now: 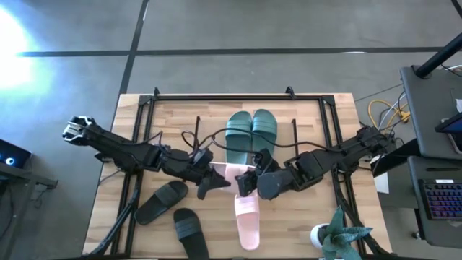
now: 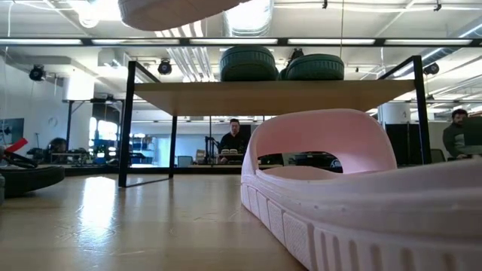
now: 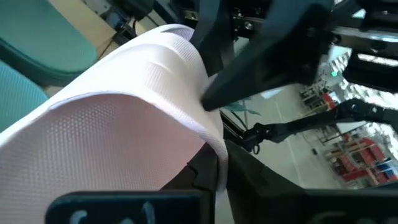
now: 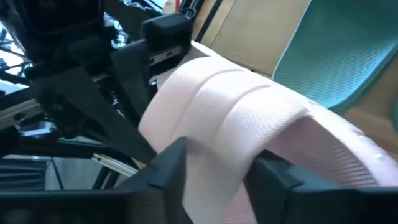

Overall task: Pick and place slides into the shelf
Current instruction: Move the top pink slipper to the right of the bottom pink slipper

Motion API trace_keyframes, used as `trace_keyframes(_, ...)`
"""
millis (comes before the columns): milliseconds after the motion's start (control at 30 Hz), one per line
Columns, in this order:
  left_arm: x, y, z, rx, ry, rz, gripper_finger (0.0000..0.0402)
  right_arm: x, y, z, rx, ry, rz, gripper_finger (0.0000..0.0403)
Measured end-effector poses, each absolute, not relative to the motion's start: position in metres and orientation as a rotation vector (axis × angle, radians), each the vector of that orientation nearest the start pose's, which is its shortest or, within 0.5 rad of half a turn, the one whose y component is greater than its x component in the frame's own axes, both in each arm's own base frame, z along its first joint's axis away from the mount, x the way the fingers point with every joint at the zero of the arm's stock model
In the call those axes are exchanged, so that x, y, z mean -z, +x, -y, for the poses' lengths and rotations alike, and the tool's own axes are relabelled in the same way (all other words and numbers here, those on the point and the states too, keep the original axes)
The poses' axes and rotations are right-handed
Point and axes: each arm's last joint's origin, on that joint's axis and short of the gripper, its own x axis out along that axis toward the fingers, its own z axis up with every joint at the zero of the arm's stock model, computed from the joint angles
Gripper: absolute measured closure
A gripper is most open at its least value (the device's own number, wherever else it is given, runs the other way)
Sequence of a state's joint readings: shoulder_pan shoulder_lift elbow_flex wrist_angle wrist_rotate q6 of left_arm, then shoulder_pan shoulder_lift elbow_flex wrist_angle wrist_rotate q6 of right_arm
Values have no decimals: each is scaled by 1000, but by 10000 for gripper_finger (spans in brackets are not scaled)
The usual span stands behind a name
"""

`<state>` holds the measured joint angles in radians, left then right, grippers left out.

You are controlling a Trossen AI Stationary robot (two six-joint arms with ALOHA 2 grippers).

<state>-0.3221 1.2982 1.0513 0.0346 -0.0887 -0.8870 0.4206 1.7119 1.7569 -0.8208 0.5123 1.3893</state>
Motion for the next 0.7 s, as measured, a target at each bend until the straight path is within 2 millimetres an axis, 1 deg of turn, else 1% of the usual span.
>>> trace_keyframes(133,-341,275,89,141,-782,-279,368,-369,336,-139,524,970,-538,370)
trace_keyframes(167,-342,272,88,154,-779,-279,358,-370,335,-140,521,965,-547,381)
trace_keyframes(300,-348,260,88,283,-788,-313,322,-364,327,-144,538,920,-629,391)
trace_keyframes(367,-349,253,88,315,-786,-355,307,-359,322,-146,562,898,-669,392)
trace_keyframes(433,-345,248,87,332,-777,-425,295,-360,317,-147,569,885,-698,393)
trace_keyframes(500,-338,242,88,320,-751,-507,288,-363,307,-149,549,864,-754,393)
trace_keyframes(567,-335,232,90,313,-736,-574,285,-367,300,-153,475,846,-822,393)
trace_keyframes(633,-329,224,93,306,-718,-652,284,-375,291,-161,323,810,-891,393)
trace_keyframes(700,-321,220,95,276,-697,-731,284,-384,281,-167,170,777,-952,393)
